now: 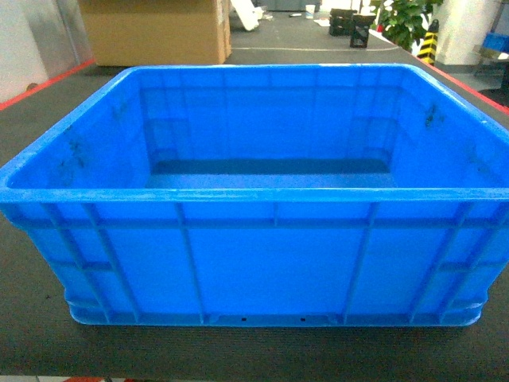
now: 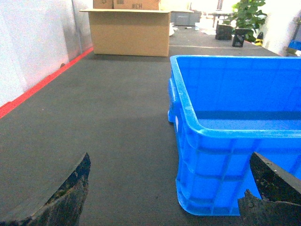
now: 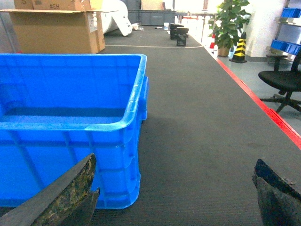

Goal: Place box next to blue box on left shelf

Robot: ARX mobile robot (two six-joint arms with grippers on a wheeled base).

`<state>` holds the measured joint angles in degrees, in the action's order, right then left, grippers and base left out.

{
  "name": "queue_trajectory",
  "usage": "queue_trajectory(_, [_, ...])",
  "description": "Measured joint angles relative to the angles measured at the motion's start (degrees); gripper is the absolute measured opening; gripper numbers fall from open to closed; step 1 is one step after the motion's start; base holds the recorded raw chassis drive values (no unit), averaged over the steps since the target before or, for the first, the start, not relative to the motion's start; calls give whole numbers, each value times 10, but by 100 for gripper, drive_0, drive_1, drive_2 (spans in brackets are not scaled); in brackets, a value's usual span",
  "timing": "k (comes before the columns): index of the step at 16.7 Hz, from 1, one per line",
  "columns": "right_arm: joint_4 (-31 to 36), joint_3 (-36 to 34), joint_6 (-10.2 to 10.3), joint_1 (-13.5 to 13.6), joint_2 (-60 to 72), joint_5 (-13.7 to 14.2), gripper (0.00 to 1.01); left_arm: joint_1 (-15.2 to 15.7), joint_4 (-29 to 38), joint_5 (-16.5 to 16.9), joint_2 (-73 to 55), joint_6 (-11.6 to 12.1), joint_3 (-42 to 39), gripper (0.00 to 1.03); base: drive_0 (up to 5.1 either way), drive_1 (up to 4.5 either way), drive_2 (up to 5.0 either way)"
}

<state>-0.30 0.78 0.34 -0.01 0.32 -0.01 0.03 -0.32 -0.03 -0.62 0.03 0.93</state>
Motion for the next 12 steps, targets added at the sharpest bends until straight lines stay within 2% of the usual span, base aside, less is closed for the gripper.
queue_trajectory(12, [0, 0, 0, 0, 0, 0, 98, 0, 0, 0, 0, 0, 0, 98, 0, 0, 0])
